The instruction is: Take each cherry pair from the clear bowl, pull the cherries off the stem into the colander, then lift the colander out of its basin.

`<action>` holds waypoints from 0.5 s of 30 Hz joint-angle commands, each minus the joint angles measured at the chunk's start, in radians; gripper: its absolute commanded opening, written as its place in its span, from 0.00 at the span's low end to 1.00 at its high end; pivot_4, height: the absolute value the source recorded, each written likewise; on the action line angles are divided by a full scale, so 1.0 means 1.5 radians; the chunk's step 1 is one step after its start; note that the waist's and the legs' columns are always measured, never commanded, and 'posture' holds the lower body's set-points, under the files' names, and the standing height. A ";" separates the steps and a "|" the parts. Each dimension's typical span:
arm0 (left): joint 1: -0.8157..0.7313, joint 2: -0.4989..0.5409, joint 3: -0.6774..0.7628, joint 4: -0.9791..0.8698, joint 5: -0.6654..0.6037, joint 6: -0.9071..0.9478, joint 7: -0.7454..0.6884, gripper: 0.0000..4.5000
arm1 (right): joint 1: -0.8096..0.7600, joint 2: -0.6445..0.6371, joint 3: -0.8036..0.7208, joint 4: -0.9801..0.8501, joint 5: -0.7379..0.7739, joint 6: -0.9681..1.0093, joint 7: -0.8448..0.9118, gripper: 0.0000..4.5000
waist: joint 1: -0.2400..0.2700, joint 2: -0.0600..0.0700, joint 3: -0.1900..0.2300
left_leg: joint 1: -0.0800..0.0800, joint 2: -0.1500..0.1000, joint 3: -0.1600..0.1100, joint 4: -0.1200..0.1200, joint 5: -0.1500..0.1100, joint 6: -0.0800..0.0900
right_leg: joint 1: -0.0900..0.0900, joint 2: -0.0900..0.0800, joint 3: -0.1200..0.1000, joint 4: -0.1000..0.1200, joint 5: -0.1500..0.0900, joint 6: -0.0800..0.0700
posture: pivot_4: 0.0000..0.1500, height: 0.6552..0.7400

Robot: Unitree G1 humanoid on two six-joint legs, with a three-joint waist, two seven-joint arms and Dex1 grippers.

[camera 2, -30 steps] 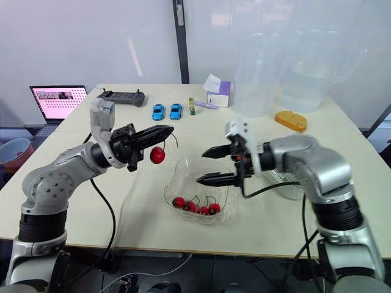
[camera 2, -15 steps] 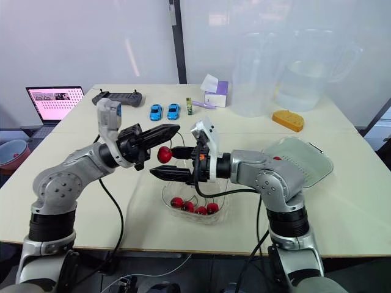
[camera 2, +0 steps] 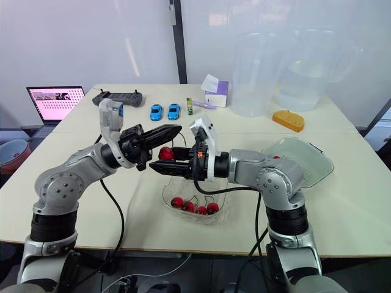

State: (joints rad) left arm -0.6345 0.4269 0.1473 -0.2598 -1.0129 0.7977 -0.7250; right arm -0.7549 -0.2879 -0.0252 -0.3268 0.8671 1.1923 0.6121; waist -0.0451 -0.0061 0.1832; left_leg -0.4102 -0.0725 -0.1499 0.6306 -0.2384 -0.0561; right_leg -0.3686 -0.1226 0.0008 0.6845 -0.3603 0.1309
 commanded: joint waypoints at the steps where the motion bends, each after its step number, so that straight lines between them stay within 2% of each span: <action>1: -0.004 0.003 0.007 -0.020 -0.006 -0.010 -0.003 0.00 | -0.021 -0.004 -0.026 -0.004 0.020 -0.010 -0.010 0.52 | 0.000 0.000 0.000 | 0.000 0.000 0.000 0.000 0.000 0.000 | 0.000 0.000 0.000 0.000 0.000 0.000 | 1.00 1.00; 3: -0.004 0.003 0.009 -0.019 -0.008 -0.009 -0.002 0.00 | -0.024 -0.010 -0.030 0.001 0.024 -0.010 -0.012 0.32 | 0.000 0.000 0.000 | 0.000 0.000 0.000 0.000 0.000 0.000 | 0.000 0.000 0.000 0.000 0.000 0.000 | 1.00 1.00; 12: -0.007 0.006 0.012 -0.009 -0.002 -0.014 -0.006 0.00 | -0.009 -0.072 0.019 -0.012 0.016 -0.013 0.030 0.32 | 0.000 0.000 0.000 | 0.000 0.000 0.000 0.000 0.000 0.000 | 0.000 0.000 0.000 0.000 0.000 0.000 | 1.00 1.00; 15: -0.009 0.002 0.011 -0.007 -0.002 -0.016 -0.007 0.00 | 0.004 -0.109 0.067 -0.022 0.002 -0.004 0.051 0.32 | 0.000 0.000 0.000 | 0.000 0.000 0.000 0.000 0.000 0.000 | 0.000 0.000 0.000 0.000 0.000 0.000 | 1.00 1.00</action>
State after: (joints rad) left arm -0.6347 0.4277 0.1481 -0.2550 -1.0122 0.7959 -0.7280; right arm -0.7521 -0.4316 0.0415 -0.3231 0.8805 1.1840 0.6635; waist -0.0448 -0.0061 0.1832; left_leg -0.4102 -0.0727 -0.1498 0.6304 -0.2385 -0.0560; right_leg -0.3685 -0.1225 0.0008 0.6844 -0.3603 0.1309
